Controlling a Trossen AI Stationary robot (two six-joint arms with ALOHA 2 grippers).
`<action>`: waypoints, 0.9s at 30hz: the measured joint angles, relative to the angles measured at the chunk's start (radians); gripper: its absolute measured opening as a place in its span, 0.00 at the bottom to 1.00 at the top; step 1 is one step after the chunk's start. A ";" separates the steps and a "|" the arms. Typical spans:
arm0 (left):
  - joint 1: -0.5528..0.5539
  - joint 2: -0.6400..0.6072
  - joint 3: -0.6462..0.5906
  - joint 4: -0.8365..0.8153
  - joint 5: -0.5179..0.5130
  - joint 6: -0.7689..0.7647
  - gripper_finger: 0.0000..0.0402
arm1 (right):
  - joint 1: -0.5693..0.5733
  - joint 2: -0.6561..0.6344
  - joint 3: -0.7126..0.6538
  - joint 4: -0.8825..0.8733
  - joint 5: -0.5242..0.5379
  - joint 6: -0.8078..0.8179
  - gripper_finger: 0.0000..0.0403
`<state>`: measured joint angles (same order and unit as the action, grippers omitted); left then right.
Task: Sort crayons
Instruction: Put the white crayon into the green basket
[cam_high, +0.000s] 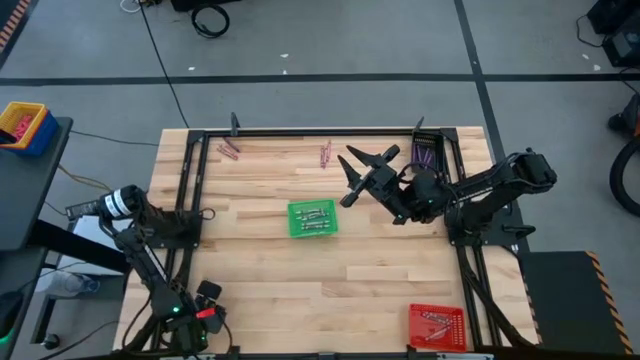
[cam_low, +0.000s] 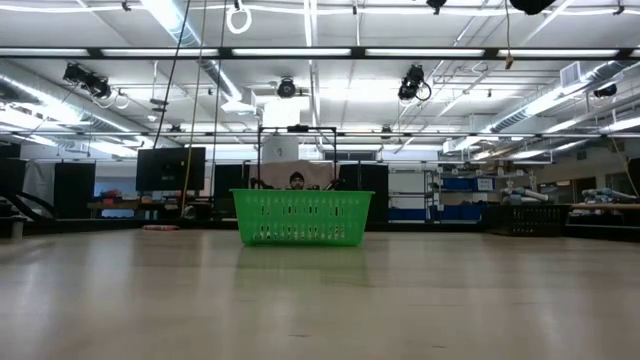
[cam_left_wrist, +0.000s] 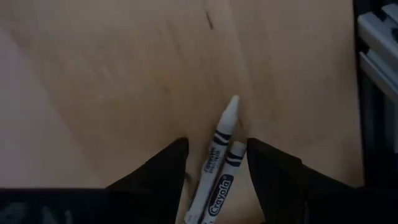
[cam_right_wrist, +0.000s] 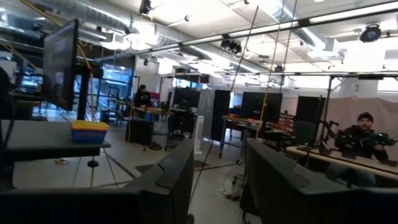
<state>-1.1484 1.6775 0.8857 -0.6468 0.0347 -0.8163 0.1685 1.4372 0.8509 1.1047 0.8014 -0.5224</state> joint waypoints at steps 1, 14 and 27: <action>0.000 0.000 0.000 -0.004 -0.006 0.000 0.45 | 0.001 0.000 0.000 0.001 -0.010 0.000 0.36; 0.044 0.002 -0.003 -0.088 -0.029 0.107 0.28 | 0.001 0.000 0.000 0.001 -0.058 0.008 0.36; 0.175 -0.042 -0.014 -0.120 -0.111 0.152 0.27 | 0.001 0.000 0.000 0.000 -0.063 0.008 0.36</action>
<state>-0.9730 1.6354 0.8719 -0.7668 -0.0759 -0.6644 0.1692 1.4372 0.8509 1.1046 0.7387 -0.5144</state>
